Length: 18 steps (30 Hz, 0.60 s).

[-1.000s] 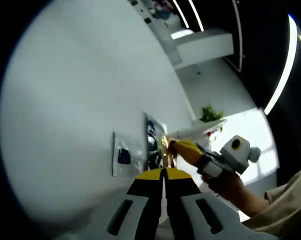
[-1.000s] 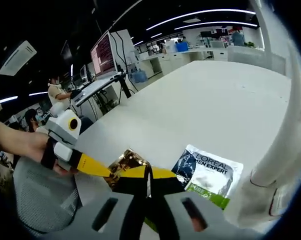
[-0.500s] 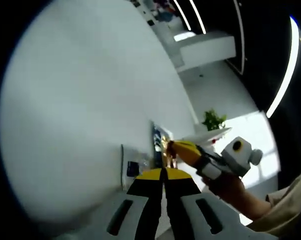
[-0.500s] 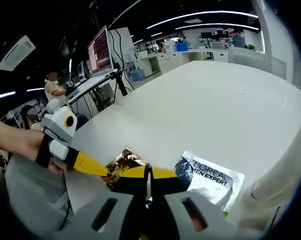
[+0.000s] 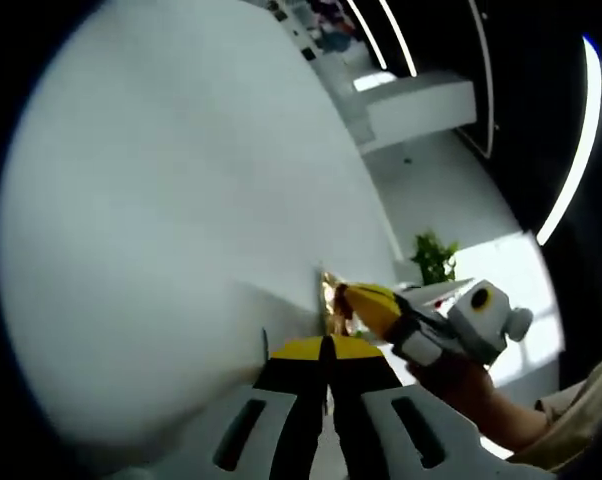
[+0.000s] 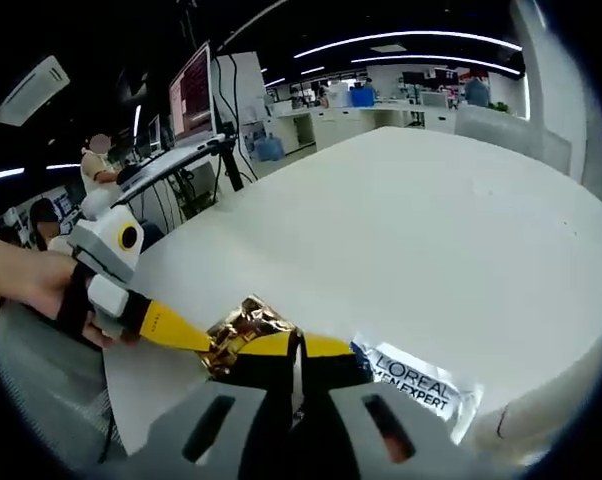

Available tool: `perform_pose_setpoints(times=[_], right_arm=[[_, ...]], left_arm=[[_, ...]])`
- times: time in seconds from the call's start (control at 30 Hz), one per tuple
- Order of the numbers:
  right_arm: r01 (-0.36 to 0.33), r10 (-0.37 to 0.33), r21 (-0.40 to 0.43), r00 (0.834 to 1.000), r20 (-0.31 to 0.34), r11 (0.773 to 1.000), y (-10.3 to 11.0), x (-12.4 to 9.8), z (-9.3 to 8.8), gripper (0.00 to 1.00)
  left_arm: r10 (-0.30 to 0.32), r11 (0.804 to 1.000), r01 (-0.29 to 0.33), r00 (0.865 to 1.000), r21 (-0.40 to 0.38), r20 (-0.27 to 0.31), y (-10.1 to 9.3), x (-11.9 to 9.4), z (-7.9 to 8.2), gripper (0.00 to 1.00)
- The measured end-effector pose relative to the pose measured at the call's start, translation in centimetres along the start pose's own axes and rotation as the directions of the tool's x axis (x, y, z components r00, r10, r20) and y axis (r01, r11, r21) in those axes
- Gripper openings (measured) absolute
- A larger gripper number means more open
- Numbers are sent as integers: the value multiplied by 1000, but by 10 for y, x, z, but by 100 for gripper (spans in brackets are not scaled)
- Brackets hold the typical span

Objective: Arrange the skincare products in the storage area until every visible bottle or jar stands upright without overlapping.

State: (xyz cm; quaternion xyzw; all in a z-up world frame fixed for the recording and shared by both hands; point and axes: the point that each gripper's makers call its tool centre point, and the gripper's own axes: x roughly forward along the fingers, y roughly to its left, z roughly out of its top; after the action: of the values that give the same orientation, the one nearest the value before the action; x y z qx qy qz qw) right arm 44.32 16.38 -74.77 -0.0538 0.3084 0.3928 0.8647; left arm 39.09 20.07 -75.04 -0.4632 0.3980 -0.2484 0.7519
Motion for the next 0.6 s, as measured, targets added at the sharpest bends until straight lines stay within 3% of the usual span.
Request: perform_pose_setpoints(times=[0.6], right_arm=[[28, -31, -97, 999, -35, 995, -14, 23, -3, 2]], left_arm=[[36, 999, -36, 999, 0, 21, 16, 13, 14, 0]])
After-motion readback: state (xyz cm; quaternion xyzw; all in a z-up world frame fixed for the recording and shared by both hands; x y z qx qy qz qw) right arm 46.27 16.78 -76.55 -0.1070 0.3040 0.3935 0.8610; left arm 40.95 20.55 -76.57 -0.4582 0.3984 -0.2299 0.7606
